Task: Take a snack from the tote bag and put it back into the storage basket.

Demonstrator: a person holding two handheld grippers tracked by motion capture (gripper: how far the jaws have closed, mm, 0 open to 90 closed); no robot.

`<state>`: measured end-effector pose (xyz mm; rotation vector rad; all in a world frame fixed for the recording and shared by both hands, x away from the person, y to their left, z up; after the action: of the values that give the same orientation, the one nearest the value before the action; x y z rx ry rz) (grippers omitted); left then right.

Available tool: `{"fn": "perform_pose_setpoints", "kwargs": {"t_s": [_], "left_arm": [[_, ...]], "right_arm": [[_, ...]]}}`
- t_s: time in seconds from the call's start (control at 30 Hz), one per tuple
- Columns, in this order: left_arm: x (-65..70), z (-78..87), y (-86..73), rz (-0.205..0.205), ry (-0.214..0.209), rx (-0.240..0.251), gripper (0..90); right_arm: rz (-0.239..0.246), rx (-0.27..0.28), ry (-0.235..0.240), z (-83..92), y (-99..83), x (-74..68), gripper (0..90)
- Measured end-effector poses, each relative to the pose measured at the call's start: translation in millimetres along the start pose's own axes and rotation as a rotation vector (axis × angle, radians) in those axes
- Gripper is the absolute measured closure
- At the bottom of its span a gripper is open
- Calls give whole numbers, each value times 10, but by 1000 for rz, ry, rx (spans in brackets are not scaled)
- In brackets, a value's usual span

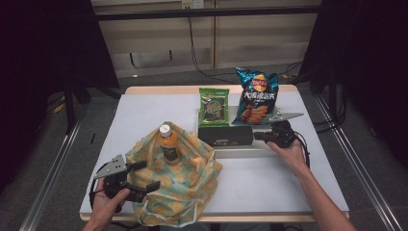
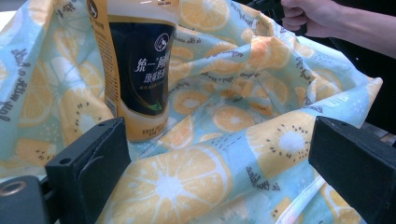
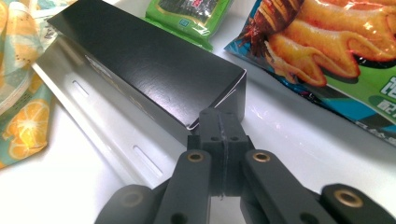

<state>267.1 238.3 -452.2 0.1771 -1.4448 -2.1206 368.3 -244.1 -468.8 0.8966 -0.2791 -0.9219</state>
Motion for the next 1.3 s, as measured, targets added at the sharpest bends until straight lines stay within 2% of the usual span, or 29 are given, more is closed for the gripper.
{"fn": "perform_pose_setpoints", "kwargs": {"t_s": [0.37, 0.47, 0.6, 0.77, 1.03, 1.17, 1.3], "left_arm": [[5, 8, 10, -7, 3, -1, 49], [12, 9, 11, -6, 6, 2, 48], [16, 9, 14, -10, 0, 6, 48], [11, 15, 16, -9, 7, 4, 49], [12, 25, 20, -12, 3, 13, 49], [14, 17, 16, -11, 3, 11, 49], [11, 22, 16, -17, 6, 7, 49]], "right_arm": [[0, 6, 2, 33, -8, -19, 900], [-15, 26, -11, 65, -12, 5, 828], [-25, 57, 7, 111, -7, -9, 766], [-15, 100, 16, 146, 39, -99, 633], [26, 137, 57, 168, 114, -292, 523], [36, 139, 67, 168, 145, -394, 485], [50, 140, 100, 156, 172, -498, 445]]}}
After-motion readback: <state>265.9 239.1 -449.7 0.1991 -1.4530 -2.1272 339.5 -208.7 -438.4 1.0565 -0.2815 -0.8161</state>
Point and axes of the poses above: each handheld gripper's, and its own axes: z roughly backward along the jaws, y roughly out of its top, x roughly to its right, the point moved 2 cm from there along -z, roughly forward along the jaws
